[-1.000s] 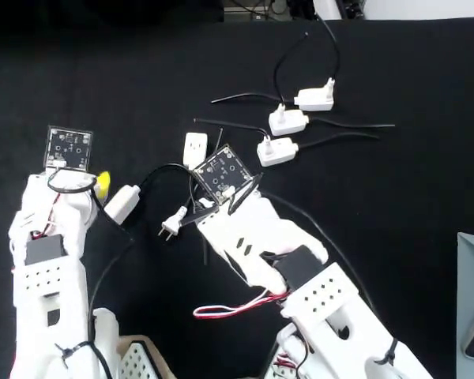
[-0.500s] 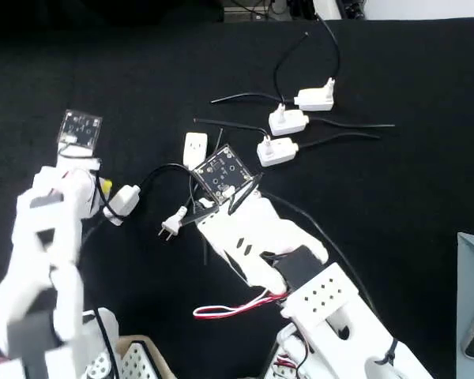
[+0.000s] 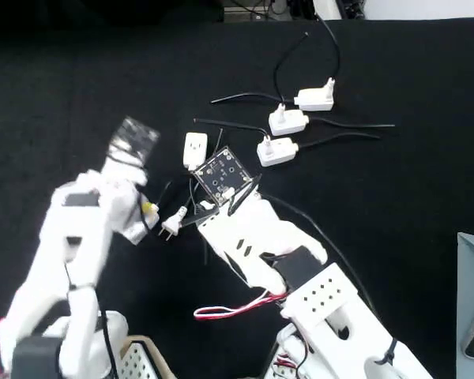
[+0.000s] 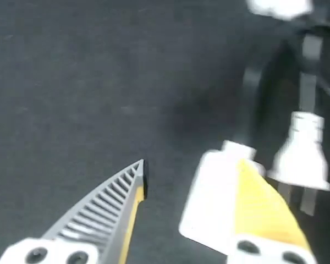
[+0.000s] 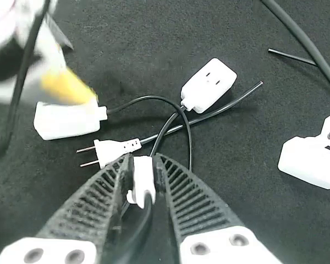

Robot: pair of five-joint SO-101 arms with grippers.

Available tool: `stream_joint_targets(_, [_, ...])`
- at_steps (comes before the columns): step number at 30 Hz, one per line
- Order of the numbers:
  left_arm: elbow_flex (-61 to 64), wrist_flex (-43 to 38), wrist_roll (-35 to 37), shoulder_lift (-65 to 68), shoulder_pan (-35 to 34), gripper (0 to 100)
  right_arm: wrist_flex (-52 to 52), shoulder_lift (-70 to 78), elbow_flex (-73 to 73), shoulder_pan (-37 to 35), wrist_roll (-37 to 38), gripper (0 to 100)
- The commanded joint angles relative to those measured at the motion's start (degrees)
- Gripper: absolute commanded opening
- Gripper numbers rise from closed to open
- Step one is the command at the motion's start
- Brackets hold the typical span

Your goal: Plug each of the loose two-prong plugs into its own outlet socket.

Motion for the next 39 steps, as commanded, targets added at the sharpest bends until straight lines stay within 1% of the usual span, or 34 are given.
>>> stream_joint_targets(1, [6.3,0.1,-0.4,-9.0,3.6,25,0.0,-1.2,-0.5,0.6,-0.2,1.1])
stream_joint_targets(6, [10.5,0.1,-0.6,-12.3,3.5,25,0.0,-1.2,-0.5,0.6,-0.2,1.1])
stream_joint_targets(11, [9.4,1.2,-0.3,-13.5,3.4,25,0.0,-1.2,-0.5,0.6,-0.4,1.1])
stream_joint_targets(16, [2.5,11.3,2.4,-22.2,3.4,26,0.0,-1.2,-0.5,0.6,-0.4,1.1])
stream_joint_targets(18, [0.4,14.0,2.6,-27.2,1.8,26,0.0,-1.2,-0.5,0.6,-0.3,1.1])
stream_joint_targets(21, [-0.6,13.4,2.2,-31.4,-3.3,25,0.0,-1.2,-0.5,0.5,-0.3,1.1])
stream_joint_targets(25, [1.6,7.2,1.1,-28.3,-10.0,25,0.0,-1.2,-0.5,0.5,-0.2,1.1])
stream_joint_targets(28, [3.6,3.8,-2.3,-21.5,-10.8,25,0.0,-1.2,-0.5,0.4,-0.3,1.1])
stream_joint_targets(33, [2.6,5.3,-4.3,-12.3,-9.3,25,0.1,-1.2,-0.5,0.4,-0.3,1.1])
stream_joint_targets(36, [3.7,7.6,-4.3,-12.0,-6.0,25,0.1,-1.2,-0.5,0.4,-0.2,1.1])
stream_joint_targets(39, [6.5,7.7,-4.1,-12.0,-2.4,25,0.1,-1.2,-0.5,0.4,-0.2,1.1])
